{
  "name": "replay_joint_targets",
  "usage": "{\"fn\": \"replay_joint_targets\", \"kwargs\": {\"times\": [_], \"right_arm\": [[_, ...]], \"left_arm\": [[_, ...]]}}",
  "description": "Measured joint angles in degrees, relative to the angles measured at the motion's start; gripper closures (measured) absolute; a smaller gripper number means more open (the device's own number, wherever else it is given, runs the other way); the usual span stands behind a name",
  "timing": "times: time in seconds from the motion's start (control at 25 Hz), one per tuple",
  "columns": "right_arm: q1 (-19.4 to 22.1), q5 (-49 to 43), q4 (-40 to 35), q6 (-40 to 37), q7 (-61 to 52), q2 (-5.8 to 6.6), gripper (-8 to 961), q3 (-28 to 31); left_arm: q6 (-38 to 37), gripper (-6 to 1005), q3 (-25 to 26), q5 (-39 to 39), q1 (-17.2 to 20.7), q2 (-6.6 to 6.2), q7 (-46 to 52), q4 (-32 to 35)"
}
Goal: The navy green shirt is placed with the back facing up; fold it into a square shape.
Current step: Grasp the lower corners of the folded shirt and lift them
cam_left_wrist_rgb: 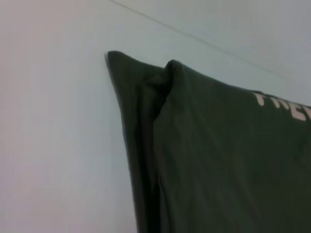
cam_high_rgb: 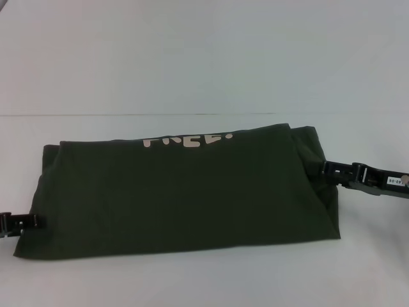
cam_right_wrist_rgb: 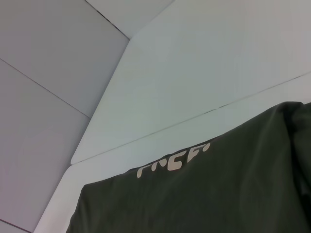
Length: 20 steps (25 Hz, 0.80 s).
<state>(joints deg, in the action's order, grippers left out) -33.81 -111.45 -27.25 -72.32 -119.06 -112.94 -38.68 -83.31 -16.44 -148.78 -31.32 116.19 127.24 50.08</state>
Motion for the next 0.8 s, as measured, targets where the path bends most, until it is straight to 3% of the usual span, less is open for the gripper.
{"fn": "replay_joint_targets", "kwargs": {"times": [0.8], "right_arm": [[-0.3,0.0,0.0,0.2,0.5,-0.45,75,-0.3]], "left_arm": [[4.6,261,-5.2,-2.9,-0.3,0.63,1.4,-0.1]]}}
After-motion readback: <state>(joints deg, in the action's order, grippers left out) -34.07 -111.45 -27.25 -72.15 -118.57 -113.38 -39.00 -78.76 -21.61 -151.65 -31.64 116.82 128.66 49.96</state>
